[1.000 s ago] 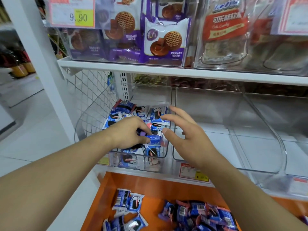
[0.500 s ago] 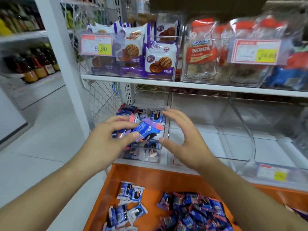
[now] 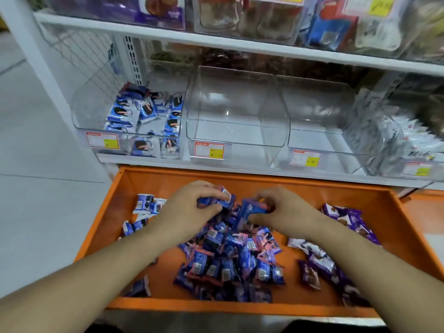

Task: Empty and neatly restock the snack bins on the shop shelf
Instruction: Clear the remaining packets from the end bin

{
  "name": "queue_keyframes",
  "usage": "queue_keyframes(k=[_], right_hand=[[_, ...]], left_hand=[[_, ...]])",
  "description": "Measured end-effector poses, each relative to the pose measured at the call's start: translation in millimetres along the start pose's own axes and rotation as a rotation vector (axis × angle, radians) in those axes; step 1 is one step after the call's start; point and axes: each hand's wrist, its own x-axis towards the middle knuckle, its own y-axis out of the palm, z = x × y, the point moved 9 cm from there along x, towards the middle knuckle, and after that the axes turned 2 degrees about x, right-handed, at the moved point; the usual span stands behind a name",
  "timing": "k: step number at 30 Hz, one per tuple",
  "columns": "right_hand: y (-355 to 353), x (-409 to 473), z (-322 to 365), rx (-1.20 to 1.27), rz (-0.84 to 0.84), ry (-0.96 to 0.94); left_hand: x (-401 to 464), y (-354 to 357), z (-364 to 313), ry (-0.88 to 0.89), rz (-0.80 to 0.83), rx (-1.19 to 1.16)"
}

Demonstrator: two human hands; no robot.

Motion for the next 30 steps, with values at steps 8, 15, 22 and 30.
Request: queue_keyframes(k=[8,15,22,30], right_hand=[[-20.7,25.8,-12.0,-0.084,0.014,0.057],[1.0,38.0,-0.2,-0.098,0.096,0.002],[-31.0,27.1,-3.0,-0.082,-0.005,0.040],[-51.0,21.4,11.4,-0.061,-0.175,-0.034]], left_hand=[[22.6,30.6,12.3,-0.063,0.098,-0.034],[33.8,47.1,19.2,-0.103,0.162,-0.188],[36.1,8.1,-11.4,-0.014,0.033,-0.191],[25.0,-54.0,-37.1,0.108,-0.039,0.071]])
